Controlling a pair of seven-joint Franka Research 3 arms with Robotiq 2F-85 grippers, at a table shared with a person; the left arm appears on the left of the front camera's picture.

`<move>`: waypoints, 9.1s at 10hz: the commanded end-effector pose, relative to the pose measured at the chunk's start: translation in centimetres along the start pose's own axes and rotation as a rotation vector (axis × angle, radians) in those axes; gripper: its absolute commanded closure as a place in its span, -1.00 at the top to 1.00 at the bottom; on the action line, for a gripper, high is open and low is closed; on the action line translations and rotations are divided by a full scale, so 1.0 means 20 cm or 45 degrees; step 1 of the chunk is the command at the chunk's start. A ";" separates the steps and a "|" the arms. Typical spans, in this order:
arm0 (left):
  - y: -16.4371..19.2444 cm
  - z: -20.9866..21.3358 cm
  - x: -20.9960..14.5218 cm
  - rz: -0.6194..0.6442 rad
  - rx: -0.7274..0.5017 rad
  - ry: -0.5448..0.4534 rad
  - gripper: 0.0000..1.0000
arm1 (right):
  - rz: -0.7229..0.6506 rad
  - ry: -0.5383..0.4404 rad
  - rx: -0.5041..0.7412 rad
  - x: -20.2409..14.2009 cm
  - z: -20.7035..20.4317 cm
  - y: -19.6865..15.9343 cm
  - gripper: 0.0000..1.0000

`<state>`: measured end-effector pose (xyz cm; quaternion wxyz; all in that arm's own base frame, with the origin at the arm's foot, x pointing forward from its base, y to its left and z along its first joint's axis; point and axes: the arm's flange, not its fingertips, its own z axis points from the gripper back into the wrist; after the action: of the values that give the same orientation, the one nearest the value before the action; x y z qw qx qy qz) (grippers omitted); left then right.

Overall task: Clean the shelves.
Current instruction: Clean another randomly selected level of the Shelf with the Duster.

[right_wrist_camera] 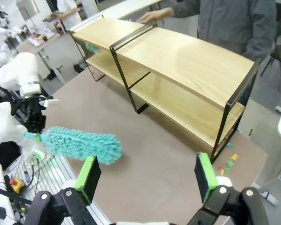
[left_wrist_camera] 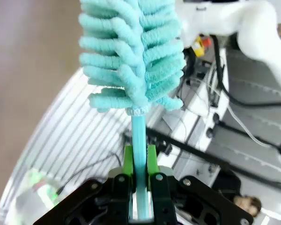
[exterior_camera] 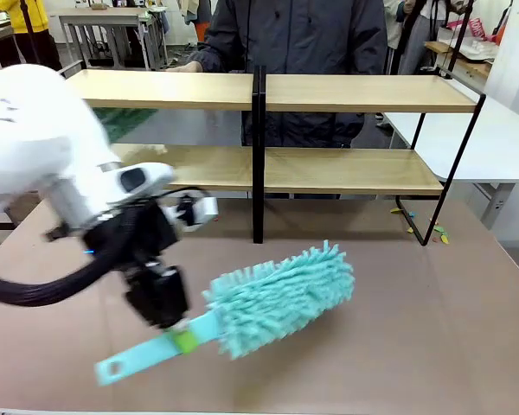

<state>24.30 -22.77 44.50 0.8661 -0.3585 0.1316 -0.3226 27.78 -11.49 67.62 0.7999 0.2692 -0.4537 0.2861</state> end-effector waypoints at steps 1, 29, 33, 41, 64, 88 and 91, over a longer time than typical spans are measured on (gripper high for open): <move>0.04 0.19 -0.27 -0.164 -0.054 0.112 -0.74 | 0.002 0.002 0.004 0.01 0.00 0.01 1.00; 0.25 0.17 0.50 -0.466 -0.043 0.293 -0.74 | 0.002 0.002 0.004 0.01 0.00 0.01 1.00; 0.17 -0.24 0.96 -0.265 -0.070 0.187 -0.74 | 0.002 0.002 0.004 0.01 0.00 0.01 1.00; 0.05 -0.48 1.06 0.086 0.286 -0.477 -1.00 | 0.002 0.002 0.004 0.01 0.00 0.01 1.00; -0.28 -0.97 2.03 0.397 0.582 -0.577 -0.74 | 0.002 0.002 0.004 0.01 0.00 0.01 1.00; -0.14 -0.53 0.41 -0.031 0.530 -0.478 -0.74 | 0.002 0.002 0.004 0.01 0.00 0.01 1.00; -0.11 -0.27 -0.06 -0.177 0.506 -0.523 -0.74 | 0.002 0.002 0.004 0.01 0.00 0.01 1.00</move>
<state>22.22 -32.76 41.51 0.9095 -0.2490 -0.1238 -0.3091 27.77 -11.49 67.63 0.7999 0.2691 -0.4538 0.2862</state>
